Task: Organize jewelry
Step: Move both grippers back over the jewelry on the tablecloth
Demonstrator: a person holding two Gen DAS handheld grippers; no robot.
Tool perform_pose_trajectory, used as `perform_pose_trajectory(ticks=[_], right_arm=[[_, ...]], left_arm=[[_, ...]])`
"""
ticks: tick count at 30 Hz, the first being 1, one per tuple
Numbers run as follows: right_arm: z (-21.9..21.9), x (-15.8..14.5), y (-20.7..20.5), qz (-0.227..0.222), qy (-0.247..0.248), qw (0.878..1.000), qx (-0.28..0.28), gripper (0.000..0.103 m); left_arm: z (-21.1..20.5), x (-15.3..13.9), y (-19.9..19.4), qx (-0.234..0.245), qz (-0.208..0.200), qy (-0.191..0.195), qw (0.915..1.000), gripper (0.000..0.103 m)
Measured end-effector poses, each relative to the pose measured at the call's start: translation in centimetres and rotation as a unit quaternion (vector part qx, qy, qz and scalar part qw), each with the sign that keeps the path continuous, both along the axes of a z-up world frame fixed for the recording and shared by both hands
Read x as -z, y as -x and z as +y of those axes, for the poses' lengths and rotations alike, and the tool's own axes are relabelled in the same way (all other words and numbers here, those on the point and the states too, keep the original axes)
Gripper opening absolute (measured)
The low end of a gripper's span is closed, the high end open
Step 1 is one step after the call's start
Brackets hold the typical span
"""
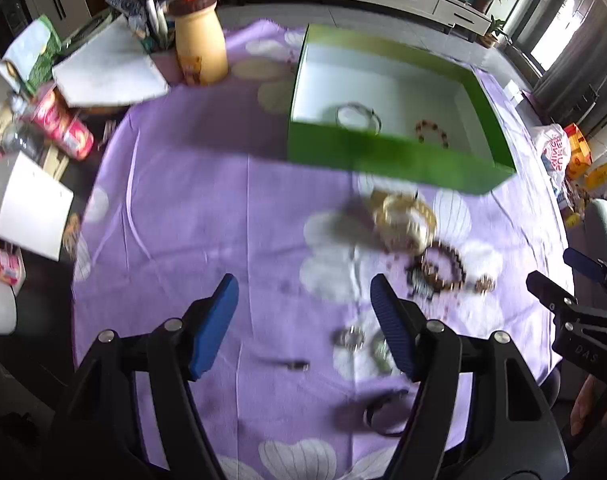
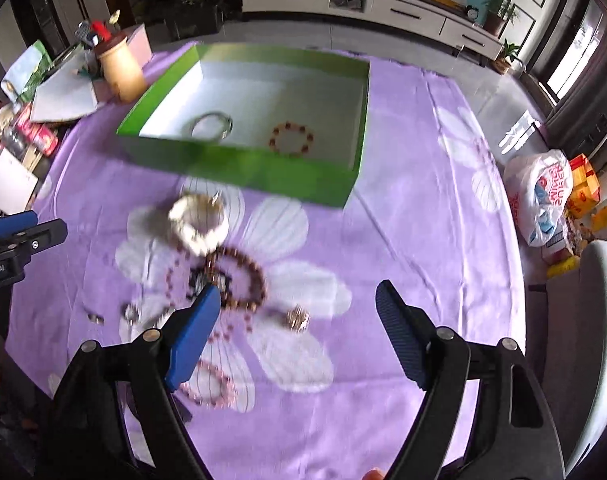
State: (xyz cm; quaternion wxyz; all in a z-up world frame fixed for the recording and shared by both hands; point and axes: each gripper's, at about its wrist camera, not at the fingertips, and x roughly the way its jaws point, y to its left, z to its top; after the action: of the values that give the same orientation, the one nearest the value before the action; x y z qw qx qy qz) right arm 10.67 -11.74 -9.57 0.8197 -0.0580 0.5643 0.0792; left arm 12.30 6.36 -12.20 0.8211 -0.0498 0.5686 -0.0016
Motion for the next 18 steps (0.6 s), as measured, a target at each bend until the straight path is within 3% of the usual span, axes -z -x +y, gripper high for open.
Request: perform_pose_trajectory(ticks=[2, 5, 8, 13, 18], right_arm=[[0.7, 0.7, 1.5, 0.008, 0.001, 1.000, -0.014, 0.079], [1.6, 1.4, 3.5, 0.017, 0.006, 0.999, -0.041, 0.071], [1.5, 1.9, 3.8, 0.019, 0.014, 0.999, -0.034, 0.066], [-0.1, 3.2, 1.1, 0.035, 0.011, 0.999, 0.011, 0.065], [-1.1, 5.2, -1.5, 0.066, 0.008, 0.997, 0.041, 0.065]], left_arm=[[-0.1, 1.3, 1.6, 0.007, 0.012, -0.001, 0.9999, 0.068], [-0.3, 3.0, 2.9, 0.020, 0.031, -0.001, 0.9993, 0.052], [-0.6, 3.9, 3.2, 0.033, 0.031, -0.003, 0.9990, 0.044], [-2.6, 3.9, 1.0, 0.072, 0.018, 0.005, 0.9973, 0.045], [-5.1, 4.6, -3.1, 0.060, 0.047, 0.027, 0.9967, 0.046]])
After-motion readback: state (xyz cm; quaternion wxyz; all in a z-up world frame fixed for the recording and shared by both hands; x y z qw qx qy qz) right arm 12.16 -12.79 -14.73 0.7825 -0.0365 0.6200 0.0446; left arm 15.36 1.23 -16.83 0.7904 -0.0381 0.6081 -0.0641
